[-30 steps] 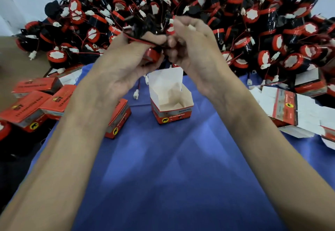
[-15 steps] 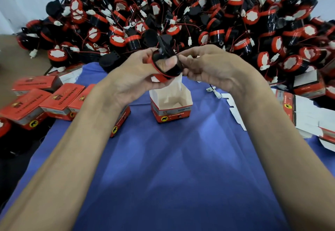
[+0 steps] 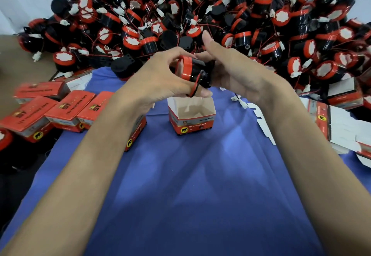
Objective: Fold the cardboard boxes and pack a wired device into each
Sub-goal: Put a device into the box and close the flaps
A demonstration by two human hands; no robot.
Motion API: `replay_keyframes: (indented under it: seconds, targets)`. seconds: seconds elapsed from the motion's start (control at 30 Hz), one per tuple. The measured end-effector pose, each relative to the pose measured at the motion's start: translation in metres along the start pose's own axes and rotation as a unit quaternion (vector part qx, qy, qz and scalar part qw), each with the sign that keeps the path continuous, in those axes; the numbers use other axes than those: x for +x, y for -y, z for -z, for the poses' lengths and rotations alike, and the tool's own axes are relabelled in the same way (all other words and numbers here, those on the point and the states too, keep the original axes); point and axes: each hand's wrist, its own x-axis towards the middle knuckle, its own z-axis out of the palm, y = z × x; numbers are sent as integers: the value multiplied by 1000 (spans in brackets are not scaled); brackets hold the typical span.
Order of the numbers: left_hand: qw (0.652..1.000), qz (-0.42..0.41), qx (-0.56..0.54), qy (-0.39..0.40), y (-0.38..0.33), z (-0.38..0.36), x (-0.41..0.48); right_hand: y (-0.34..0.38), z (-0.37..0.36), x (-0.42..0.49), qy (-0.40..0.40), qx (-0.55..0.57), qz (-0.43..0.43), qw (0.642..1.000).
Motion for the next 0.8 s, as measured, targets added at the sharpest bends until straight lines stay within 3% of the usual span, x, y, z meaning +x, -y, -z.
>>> replay_keyframes:
  seconds: [0.17, 0.3, 0.5, 0.63, 0.8]
  targets:
    - [988, 20, 143, -58, -4, 3, 0, 3, -3, -7, 47, -224, 69, 971]
    - [982, 52, 174, -59, -4, 3, -1, 11, -7, -12, 65, -299, 103, 946]
    - [937, 69, 336, -67, -8, -9, 2, 10, -33, -10, -25, -521, 82, 849]
    - [964, 65, 256, -25, -14, -1, -1, 10, -38, -8, -79, -539, 114, 831]
    - [992, 91, 72, 50, -25, 10, -14, 10, -29, -6, -64, -538, 106, 834]
